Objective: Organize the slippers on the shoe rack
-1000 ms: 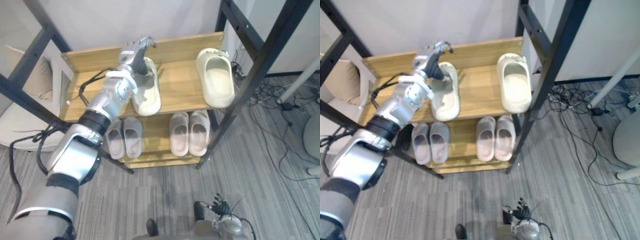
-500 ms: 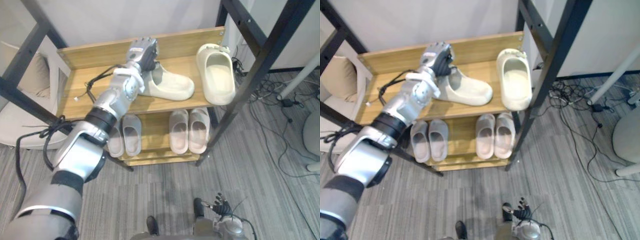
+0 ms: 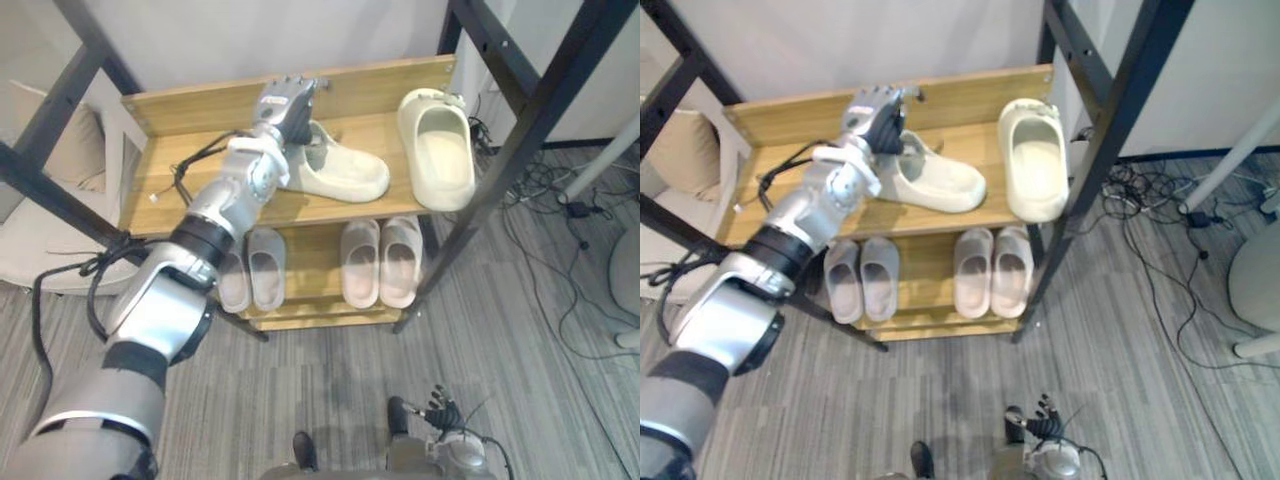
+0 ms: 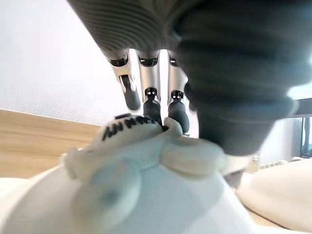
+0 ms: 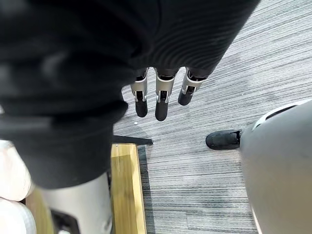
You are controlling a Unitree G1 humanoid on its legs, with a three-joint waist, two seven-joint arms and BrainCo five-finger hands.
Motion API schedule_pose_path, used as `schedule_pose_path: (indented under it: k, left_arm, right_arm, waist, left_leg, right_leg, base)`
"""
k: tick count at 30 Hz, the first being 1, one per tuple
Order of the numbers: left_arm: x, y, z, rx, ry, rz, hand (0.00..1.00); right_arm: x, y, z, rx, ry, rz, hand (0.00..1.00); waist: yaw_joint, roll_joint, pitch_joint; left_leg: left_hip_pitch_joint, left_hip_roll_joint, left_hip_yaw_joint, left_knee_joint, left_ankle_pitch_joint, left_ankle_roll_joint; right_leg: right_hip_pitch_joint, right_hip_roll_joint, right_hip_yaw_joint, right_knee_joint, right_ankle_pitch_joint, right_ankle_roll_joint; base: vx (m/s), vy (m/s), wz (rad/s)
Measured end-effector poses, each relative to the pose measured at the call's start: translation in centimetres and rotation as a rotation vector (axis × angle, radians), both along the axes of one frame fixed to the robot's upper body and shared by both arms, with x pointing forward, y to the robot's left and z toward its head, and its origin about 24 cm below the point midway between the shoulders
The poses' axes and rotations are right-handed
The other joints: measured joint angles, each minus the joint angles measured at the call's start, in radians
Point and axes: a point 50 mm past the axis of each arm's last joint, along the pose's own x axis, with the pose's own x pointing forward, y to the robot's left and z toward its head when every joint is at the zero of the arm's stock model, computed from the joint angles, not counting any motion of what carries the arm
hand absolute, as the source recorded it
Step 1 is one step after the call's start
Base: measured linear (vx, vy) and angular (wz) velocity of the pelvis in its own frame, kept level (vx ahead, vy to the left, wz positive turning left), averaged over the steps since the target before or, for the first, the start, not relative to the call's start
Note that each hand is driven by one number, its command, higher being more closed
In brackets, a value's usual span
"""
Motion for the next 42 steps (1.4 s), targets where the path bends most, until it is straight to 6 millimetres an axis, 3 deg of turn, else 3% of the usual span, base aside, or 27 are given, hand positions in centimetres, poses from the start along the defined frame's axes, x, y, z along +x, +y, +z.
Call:
schedule_pose_path:
  k: [10,28,42]
  left_arm:
    - [0.1,0.8,-1.0,-0.018,0.025,0.022,0.0]
    - [-0.2,5.0,-3.0,-0.151,0.034,0.175,0.0]
    - [-0.3,6.5,-3.0,-0.178,0.016,0.252,0.0]
  right_arm:
    - [0.1,-0.3,-0.1,-0.008,0.012,0.004,0.0]
    - [0.3,0.0,-0.3,-0.009,0.032,0.045,0.0]
    - [0.4,0.1,-0.3,-0.007,0.026,0.052,0.0]
  waist:
    - [-0.006,0.003,0.002]
    - [-0.003,0.002,0.003]
    - [-0.002,-0.014,0.016]
  left_leg:
    - [0.018,0.0,-0.022,0.002,0.001,0.0]
    - [0.029,-0.001,-0.063,-0.021,0.024,0.001]
    - [0.035,0.0,-0.063,-0.034,0.03,0.0]
  right_leg:
    - [0.032,0.0,-0.033,0.0,-0.004,-0.006]
    - [0.054,0.0,-0.076,-0.001,-0.008,-0.009]
    - [0.055,0.001,-0.077,-0.001,-0.008,-0.008]
  base:
    - [-0.02,-0.019,0.06]
    - [-0.02,-0.015,0.06]
    - [0.0,0.0,0.0]
